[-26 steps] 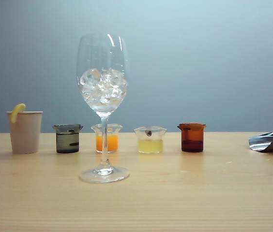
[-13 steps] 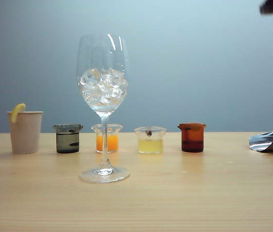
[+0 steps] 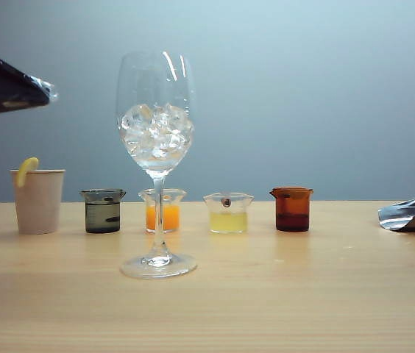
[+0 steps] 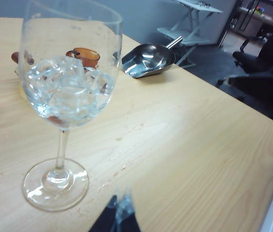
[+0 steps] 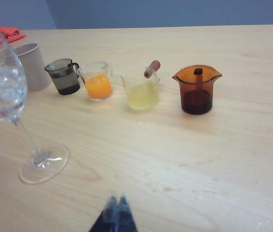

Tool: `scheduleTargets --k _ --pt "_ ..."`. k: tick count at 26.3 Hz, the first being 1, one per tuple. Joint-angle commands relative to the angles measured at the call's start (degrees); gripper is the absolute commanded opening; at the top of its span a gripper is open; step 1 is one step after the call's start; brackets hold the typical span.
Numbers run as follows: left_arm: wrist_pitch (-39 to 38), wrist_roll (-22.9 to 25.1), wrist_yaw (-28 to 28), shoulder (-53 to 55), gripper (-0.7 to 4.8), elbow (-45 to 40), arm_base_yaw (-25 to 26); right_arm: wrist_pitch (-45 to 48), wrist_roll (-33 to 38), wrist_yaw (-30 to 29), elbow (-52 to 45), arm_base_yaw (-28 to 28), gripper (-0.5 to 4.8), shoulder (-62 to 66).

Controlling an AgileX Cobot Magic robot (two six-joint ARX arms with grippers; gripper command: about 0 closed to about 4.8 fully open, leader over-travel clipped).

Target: Pick up the ice scoop on the desk filled with ice cubes, pour the ice into the goblet, and finally put the scoop back on the table.

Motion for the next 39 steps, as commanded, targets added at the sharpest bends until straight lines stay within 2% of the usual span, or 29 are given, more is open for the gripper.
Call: scheduleTargets --k 1,5,12,18,23,25,27,33,34,36,39 --pt "3.89 -0.35 0.35 -0.07 -0.05 -1.64 0.04 0.02 0.26 1.44 -1.57 -0.02 -0.09 -1.75" --pt "5.2 -0.35 0.33 -0.07 -0.05 -3.5 0.04 -0.31 0.46 1.22 -4.37 -0.02 -0.09 -4.0" --pt "0.39 -0.28 0.24 -0.07 -0.02 -3.78 0.07 -4.61 1.09 1.16 -6.43 -0.04 -0.09 -6.01" --pt "-0.02 -0.28 0.15 -0.07 -0.02 -3.78 0.07 -2.43 -0.37 4.66 -6.91 -0.04 -0.08 -6.01" --pt "-0.57 -0.28 0.17 -2.25 -0.02 -3.76 0.94 -2.45 0.0 4.81 -6.91 -0.04 -0.08 -6.03" --pt "-0.55 -0.28 0.35 -4.39 -0.02 -3.76 3.87 -2.43 0.0 4.83 -6.91 -0.09 -0.09 -6.01" --pt "-0.52 -0.28 0.35 -6.1 -0.02 -3.76 9.05 -2.4 0.0 4.83 -6.91 -0.09 -0.09 -5.99" --pt "-0.61 -0.28 0.11 -10.97 -0.02 -3.78 29.62 -2.93 -0.02 4.57 -6.93 -1.77 -0.09 -9.49" --pt "-0.76 -0.28 0.15 -12.66 -0.02 -3.78 34.1 -1.92 0.0 3.85 -6.93 -4.31 -0.08 -9.27" --pt "-0.17 -0.28 0.02 -13.55 -0.02 -3.78 39.23 -1.97 0.0 3.93 -6.93 -9.14 -0.09 -9.27" --pt "-0.46 -0.28 -0.11 -13.55 -0.02 -3.78 42.95 -1.97 0.0 4.09 -6.93 -16.15 -0.08 -9.27"
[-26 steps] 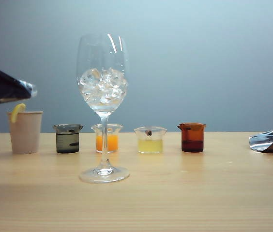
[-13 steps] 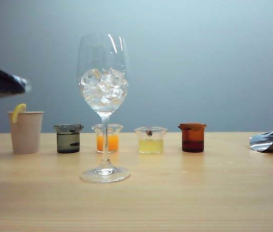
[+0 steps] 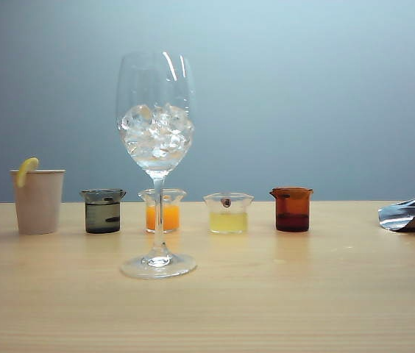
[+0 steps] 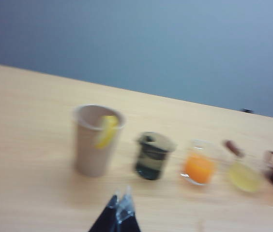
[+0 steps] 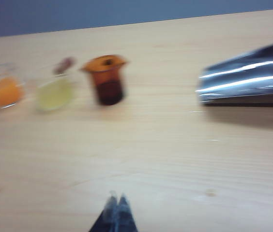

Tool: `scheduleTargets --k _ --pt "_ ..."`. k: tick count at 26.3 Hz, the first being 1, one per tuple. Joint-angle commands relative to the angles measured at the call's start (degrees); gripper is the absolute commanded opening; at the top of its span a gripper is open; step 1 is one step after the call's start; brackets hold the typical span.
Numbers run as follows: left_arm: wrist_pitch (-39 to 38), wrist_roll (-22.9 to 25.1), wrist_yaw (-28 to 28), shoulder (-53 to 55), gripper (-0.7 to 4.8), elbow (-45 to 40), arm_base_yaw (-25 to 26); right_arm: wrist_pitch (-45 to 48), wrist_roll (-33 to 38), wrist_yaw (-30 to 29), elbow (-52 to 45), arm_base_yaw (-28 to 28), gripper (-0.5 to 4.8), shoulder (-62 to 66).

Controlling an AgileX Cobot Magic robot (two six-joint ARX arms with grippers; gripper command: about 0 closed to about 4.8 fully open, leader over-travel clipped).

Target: Pick up the ice scoop on the desk filled with ice cubes, pour the ice into the goblet, and finally put the scoop back on the table.

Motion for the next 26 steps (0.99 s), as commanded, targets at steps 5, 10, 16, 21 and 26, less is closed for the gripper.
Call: scheduleTargets --k 5,10,16,21,26 --pt "0.42 0.04 0.59 -0.02 -0.02 0.13 2.86 0.96 -0.04 -0.11 -0.22 -16.7 -0.08 0.02" --pt "0.42 0.04 0.42 -0.02 -0.02 0.13 6.32 0.96 -0.04 0.79 -0.22 -20.06 -0.09 0.02" --pt "0.42 0.04 0.44 -0.02 -0.02 0.13 6.29 0.96 -0.04 0.79 -0.22 -20.02 -0.08 0.02" --pt "0.42 0.04 0.44 -0.02 -0.02 0.13 6.29 0.96 -0.04 0.79 -0.22 -20.04 -0.09 0.02" --pt "0.42 0.04 0.44 -0.02 -0.02 0.13 6.29 0.98 -0.15 0.9 -0.22 -20.04 -0.08 0.02"
